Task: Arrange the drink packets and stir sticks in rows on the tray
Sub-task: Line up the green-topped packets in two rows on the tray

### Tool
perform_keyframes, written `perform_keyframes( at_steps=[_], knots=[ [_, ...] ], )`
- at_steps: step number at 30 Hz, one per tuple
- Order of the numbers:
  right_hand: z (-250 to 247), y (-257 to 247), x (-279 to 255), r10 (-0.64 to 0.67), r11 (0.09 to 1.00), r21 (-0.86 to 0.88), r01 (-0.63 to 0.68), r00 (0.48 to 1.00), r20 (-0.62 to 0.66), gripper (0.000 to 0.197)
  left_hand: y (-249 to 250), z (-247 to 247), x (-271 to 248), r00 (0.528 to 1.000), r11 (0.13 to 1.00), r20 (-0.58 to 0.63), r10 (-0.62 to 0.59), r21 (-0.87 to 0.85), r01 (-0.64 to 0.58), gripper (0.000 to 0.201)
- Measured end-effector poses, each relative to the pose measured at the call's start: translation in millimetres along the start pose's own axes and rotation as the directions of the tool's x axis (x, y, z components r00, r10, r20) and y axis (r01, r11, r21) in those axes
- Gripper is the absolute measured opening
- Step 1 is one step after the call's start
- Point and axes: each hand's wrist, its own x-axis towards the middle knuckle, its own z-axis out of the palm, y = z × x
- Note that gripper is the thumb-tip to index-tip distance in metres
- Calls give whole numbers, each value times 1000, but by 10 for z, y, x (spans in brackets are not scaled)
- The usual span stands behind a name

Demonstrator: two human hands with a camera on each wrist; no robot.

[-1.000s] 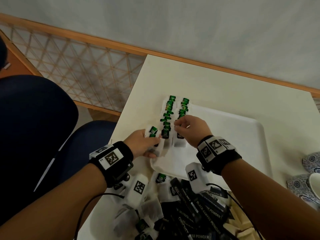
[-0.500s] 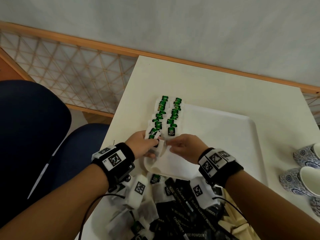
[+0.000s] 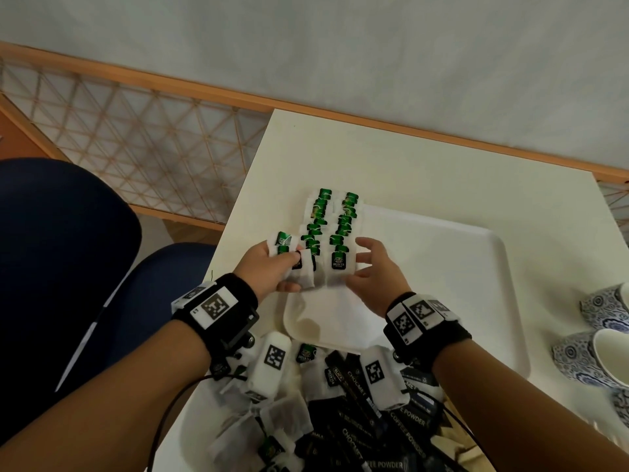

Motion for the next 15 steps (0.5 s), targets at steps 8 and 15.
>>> perform_keyframes(
  at_steps=[8,15],
  knots=[
    [-128,-44,-49,-89,995,-44,86,992,-85,50,11,-58,5,996,998,-69,61,24,-60,12],
    [-35,-442,-166,-262,965,19,262,962,80,36,74,-20,-146,994,995,63,84,-58,-80,23]
  ],
)
